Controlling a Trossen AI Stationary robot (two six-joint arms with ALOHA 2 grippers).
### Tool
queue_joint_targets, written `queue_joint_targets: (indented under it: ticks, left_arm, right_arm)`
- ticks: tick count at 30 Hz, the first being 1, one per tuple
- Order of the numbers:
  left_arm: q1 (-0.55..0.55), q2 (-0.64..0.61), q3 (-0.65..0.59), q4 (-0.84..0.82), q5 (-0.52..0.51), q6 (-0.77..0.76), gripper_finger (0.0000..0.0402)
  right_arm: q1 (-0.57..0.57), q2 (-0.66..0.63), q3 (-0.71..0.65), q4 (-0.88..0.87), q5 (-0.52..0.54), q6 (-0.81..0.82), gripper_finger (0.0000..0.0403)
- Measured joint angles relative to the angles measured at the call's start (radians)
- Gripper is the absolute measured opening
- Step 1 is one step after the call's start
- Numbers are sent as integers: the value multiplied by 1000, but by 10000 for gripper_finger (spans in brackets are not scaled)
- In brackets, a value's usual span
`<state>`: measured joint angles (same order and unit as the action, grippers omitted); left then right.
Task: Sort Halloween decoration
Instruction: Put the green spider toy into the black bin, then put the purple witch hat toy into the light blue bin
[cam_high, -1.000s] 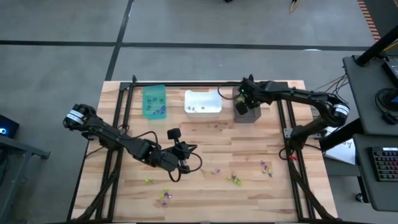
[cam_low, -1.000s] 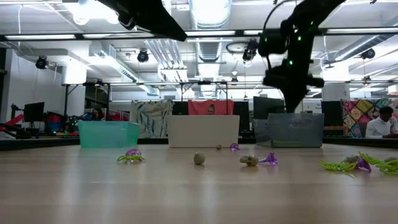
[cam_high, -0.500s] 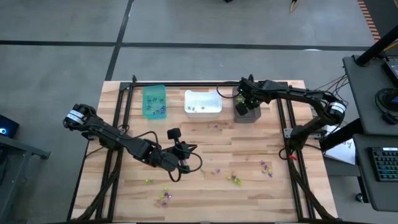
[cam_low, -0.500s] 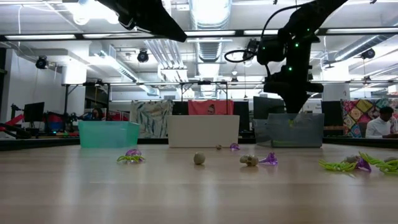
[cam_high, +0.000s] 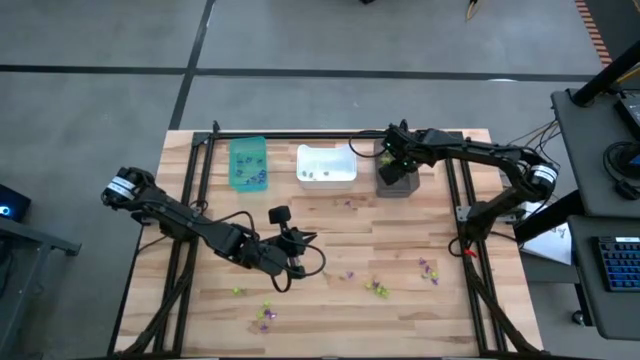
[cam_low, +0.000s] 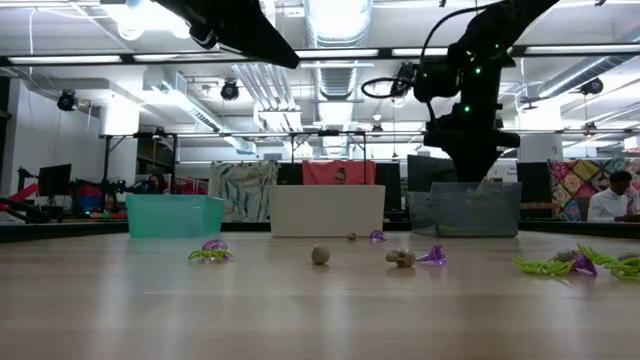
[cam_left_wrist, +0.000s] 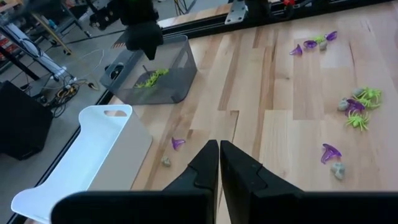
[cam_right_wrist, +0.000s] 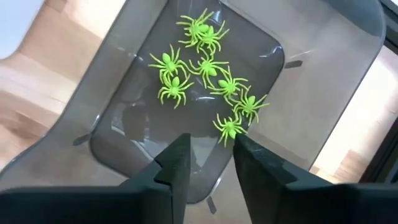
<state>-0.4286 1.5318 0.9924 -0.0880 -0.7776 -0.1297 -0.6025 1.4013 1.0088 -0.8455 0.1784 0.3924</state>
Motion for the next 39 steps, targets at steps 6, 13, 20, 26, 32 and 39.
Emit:
queue_joint_targets:
  ticks: [6, 13, 20, 26, 32, 39]
  left_arm:
    - [-3, 0, 0, -73, 3, -60, 0]
    - [-3, 0, 0, -189, 175, -90, 0]
    - [-3, 3, 0, -258, 321, -93, 0]
    - [-3, 3, 0, -289, 351, -104, 0]
    - [-3, 3, 0, -400, 420, -47, 0]
    - [6, 3, 0, -426, 487, 125, 0]
  right_arm:
    - [46, -98, 0, 4, -4, 7, 124]
    - [203, -260, 1, 58, 2, 2, 111]
    - [447, -375, -33, 194, 16, -12, 95]
    - [682, -413, -97, 344, 101, -71, 85]
    - [847, -387, -153, 469, 137, -150, 86]
    - [932, -330, -212, 594, 137, -168, 79]
